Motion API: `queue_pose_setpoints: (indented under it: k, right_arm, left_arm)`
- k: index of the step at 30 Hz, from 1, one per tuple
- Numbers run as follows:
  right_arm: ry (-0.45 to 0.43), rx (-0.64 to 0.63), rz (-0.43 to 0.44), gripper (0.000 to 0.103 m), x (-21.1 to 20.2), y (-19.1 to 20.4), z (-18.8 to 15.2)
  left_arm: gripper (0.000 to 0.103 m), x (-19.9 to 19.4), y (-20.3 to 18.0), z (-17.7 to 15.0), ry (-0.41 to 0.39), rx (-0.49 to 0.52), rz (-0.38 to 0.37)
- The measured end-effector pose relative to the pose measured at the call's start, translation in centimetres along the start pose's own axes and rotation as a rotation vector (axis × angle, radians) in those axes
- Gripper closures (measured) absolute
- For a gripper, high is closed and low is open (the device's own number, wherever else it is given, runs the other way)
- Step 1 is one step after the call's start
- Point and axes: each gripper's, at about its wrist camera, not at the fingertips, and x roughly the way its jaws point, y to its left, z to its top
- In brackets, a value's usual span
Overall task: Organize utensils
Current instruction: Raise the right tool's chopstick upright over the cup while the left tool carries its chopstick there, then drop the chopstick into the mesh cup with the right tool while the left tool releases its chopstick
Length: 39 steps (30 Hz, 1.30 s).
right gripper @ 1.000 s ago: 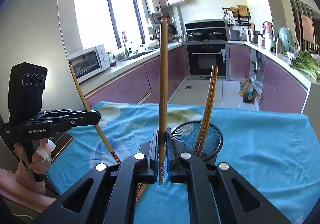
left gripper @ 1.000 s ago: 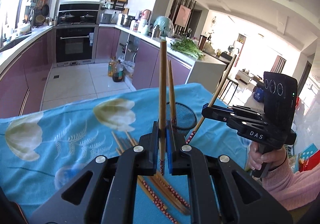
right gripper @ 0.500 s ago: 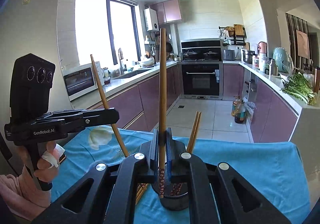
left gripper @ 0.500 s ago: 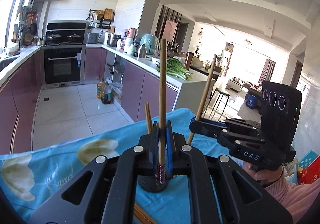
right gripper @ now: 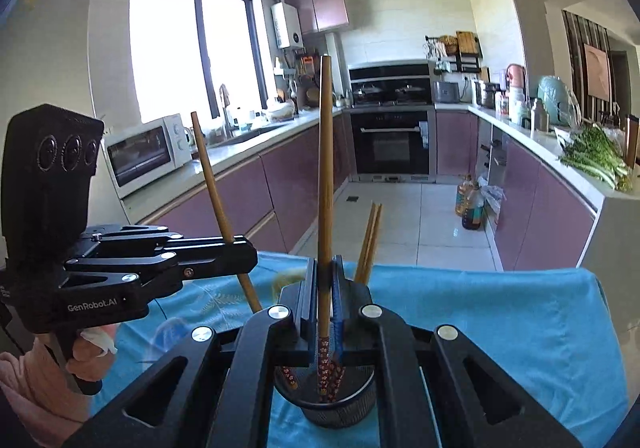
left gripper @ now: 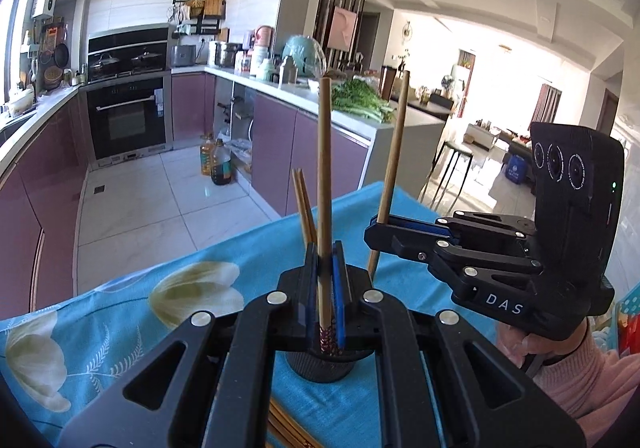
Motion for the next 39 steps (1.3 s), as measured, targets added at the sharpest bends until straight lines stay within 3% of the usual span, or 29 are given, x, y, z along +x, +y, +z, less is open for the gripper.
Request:
queue_pose_setpoints:
  k: [11,25,29,31,32,39]
  right_arm:
    - [0.17,0.04,-0.004,0.097,3.3,-0.7,-2.5]
    - [0.179,0.103,-0.028,0.096,4.8,-1.8,-2.6]
    - [0.156,0.106,-0.022,0.089,4.1,-1.5,-2.6]
    - [0.131,0.101,-0.02,0.073,3.4,-1.0,-2.5]
    - [0.118,0.096,-0.016,0.07,3.0,-0.8,-2.5]
    - [0.056,0.012,0.069,0.065,-0.1,2.5,-2.7]
  left_arm:
    - [0.095,3.6,1.7,-2.3,0.135,0.009,-0.002]
    - [0.091,5.6,3.0,-2.4,0.148,-0.03,0.004]
    - [0.084,4.2,3.4,-3.0,0.106,-0.047,0.021]
    - [0.078,3.1,3.7,-3.6,0.074,-0.058,0.047]
    - [0.076,2.4,3.7,-3.9,0.056,-0.058,0.064]
    - [0.054,-3.3,4.6,-7.0,-0.048,-0.078,0.17]
